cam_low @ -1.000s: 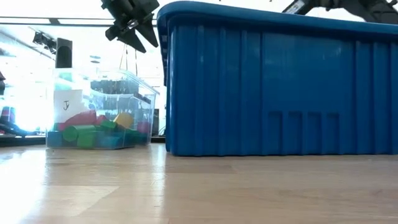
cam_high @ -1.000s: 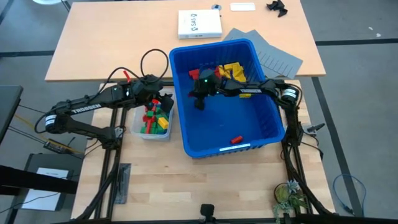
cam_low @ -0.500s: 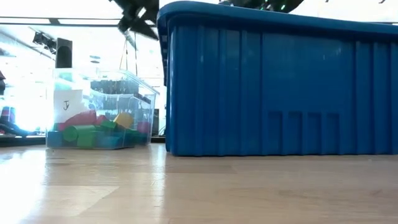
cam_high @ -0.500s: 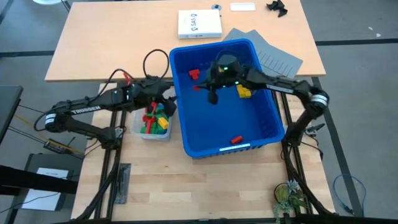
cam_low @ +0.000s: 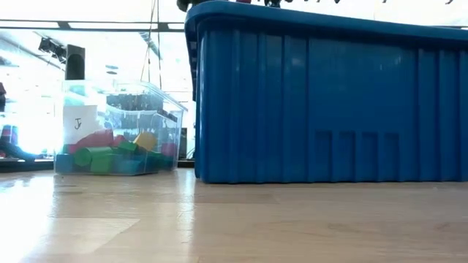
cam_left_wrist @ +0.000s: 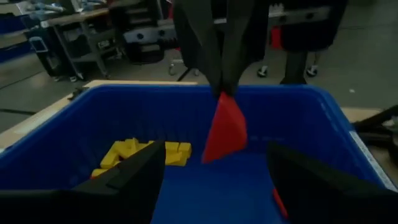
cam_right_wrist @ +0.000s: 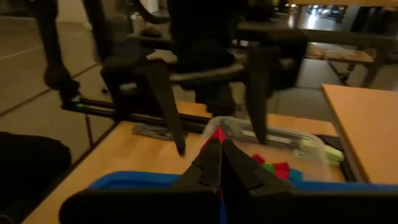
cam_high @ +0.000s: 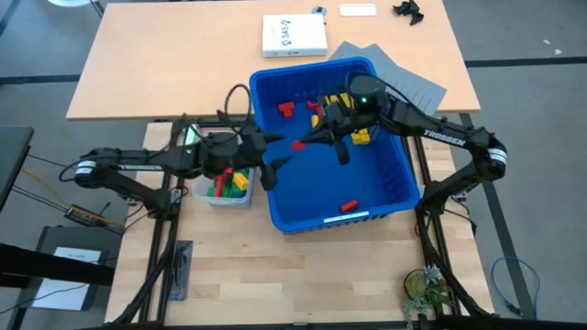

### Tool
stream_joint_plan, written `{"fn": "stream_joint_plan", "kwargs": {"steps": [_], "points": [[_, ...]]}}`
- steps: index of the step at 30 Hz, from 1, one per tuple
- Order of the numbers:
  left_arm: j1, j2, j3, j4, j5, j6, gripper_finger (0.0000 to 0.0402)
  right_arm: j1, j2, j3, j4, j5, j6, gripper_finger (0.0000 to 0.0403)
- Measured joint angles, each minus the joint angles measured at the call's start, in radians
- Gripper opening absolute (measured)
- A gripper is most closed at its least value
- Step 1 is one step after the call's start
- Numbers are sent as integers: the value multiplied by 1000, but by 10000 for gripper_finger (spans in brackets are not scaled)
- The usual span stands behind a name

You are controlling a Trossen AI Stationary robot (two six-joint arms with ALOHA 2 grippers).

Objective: Sort blocks
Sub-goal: Put the red block into the transparent bin

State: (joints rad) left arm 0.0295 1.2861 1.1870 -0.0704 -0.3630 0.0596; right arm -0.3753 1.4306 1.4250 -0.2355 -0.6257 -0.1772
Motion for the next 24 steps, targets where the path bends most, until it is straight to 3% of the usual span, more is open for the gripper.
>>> {"fn": "stream_joint_plan", "kwargs": {"steps": [13, 17, 24], "points": [[-19, 56, 0, 88, 70, 16, 277, 49, 4, 0, 0, 5, 0, 0], [-18, 65, 0, 105, 69, 16, 227, 49, 4, 0, -1, 5, 0, 0], [-18, 64, 0, 113, 88, 18, 101, 49, 4, 0, 9, 9, 56, 5]]}}
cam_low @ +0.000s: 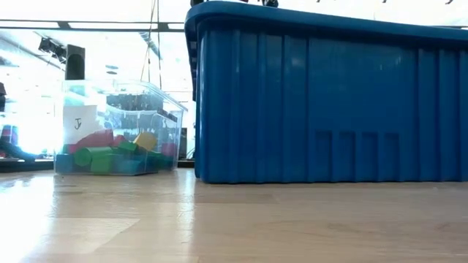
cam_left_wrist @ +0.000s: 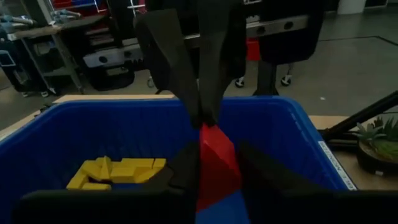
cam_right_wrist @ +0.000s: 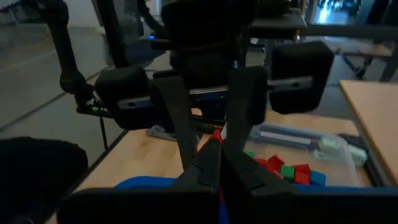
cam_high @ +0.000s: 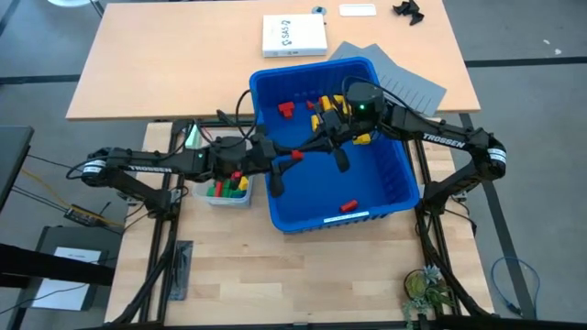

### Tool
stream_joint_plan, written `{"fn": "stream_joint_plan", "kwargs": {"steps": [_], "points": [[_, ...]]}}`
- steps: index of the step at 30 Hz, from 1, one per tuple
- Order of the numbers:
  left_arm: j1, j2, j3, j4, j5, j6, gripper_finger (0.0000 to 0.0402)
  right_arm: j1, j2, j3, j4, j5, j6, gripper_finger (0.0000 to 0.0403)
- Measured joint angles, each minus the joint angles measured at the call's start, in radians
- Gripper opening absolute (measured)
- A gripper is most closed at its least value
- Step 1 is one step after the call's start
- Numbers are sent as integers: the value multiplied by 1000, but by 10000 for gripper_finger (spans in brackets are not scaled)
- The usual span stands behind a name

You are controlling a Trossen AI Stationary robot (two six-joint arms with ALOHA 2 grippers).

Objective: Sort blocks
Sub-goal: Put the red block into the transparent bin

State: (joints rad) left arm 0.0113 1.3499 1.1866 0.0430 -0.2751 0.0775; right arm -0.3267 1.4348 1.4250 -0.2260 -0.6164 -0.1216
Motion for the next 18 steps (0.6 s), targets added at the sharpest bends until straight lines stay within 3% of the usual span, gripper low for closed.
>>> {"fn": "stream_joint_plan", "kwargs": {"steps": [5, 10, 13, 18], "points": [[1, 0, 0, -24, -6, 0, 92, 0, 0, 0, 12, -1, 26, 32], [1, -19, 0, -71, -63, -2, 92, -9, -25, 0, 7, 42, 37, 90], [1, -53, 16, -227, -144, -7, 92, -37, -64, 0, -18, 106, -4, 124], [10, -143, 52, -519, -291, -150, 92, -95, -106, 0, -121, 287, -75, 160]]}}
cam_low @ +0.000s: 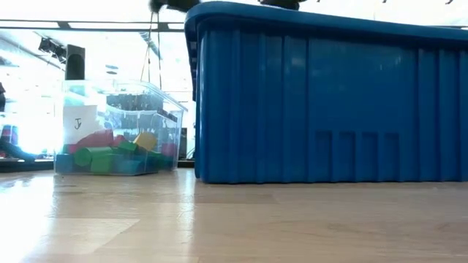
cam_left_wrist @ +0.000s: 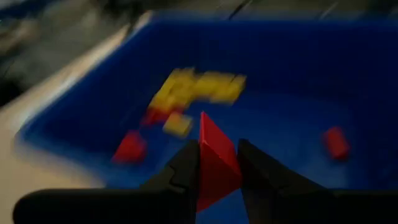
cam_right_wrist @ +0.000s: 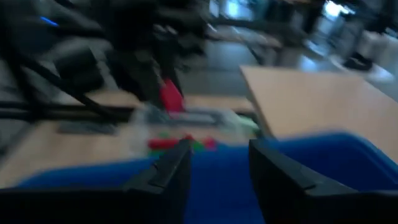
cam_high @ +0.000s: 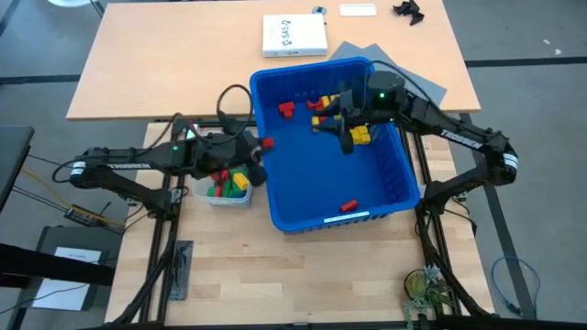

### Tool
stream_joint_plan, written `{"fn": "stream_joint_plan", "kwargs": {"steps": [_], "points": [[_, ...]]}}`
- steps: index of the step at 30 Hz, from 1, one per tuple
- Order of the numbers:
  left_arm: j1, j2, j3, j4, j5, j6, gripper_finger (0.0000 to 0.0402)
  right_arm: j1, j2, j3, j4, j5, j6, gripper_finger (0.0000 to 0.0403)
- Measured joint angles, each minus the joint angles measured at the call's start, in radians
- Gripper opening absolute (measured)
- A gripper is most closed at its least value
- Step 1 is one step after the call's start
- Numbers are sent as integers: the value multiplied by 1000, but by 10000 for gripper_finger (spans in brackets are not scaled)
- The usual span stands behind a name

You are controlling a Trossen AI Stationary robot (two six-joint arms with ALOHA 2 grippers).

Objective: Sort blocks
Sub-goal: Put the red block into the transparent bin

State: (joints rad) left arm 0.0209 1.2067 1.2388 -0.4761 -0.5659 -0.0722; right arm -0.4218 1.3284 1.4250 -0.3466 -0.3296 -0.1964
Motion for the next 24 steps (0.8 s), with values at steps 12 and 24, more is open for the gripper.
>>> {"fn": "stream_joint_plan", "kwargs": {"steps": [12, 24], "points": [[41, -98, -76, -842, -97, -761, 99, -98, 98, -64, -122, 176, -44, 192], [129, -97, -138, -717, -6, -721, 283, -140, 324, -82, 4, 268, -59, 223]]}}
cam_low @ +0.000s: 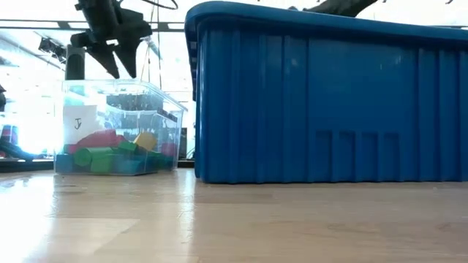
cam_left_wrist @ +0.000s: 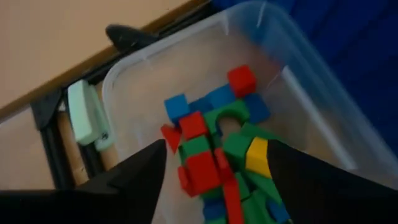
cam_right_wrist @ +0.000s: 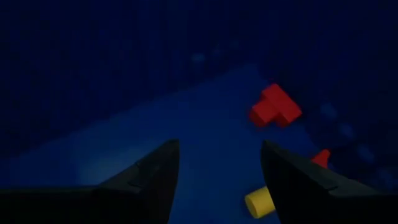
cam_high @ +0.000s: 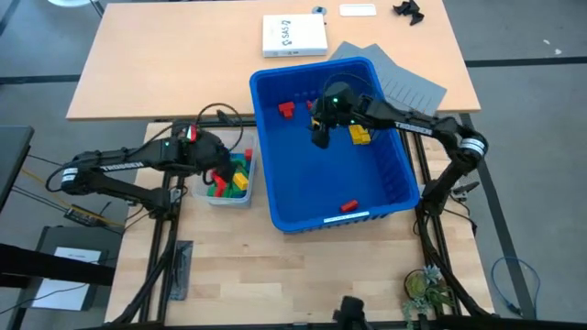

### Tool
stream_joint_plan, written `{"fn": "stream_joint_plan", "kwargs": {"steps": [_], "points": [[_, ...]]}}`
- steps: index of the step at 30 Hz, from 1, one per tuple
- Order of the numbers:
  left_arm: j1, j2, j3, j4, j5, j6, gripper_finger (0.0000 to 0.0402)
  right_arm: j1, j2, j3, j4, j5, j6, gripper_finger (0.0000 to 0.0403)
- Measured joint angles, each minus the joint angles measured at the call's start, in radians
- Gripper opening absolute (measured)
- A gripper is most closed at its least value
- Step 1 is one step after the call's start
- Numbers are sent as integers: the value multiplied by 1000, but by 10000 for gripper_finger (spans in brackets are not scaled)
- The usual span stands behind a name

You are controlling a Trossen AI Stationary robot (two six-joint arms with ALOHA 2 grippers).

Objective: Sort blocks
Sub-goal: Put the red block into the transparent bin

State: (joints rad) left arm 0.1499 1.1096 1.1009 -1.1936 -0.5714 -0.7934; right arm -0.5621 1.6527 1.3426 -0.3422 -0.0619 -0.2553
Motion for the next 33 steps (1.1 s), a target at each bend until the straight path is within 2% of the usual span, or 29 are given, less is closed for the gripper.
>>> {"fn": "stream_joint_plan", "kwargs": {"steps": [4, 9, 19, 26, 33], "points": [[7, 0, 3, 71, -1, 55, 306, -50, 92, 0, 40, 34, 87, 224], [7, 4, 4, 122, -1, 103, 305, -117, 201, 0, 65, 52, 205, 225], [7, 4, 4, 202, -3, 135, 300, -249, 319, 0, 169, 103, 239, 214], [7, 4, 4, 212, -20, 139, 300, -297, 369, 3, 238, 61, 213, 180], [7, 4, 4, 211, -22, 139, 300, -269, 365, 4, 239, 67, 85, 119]]}}
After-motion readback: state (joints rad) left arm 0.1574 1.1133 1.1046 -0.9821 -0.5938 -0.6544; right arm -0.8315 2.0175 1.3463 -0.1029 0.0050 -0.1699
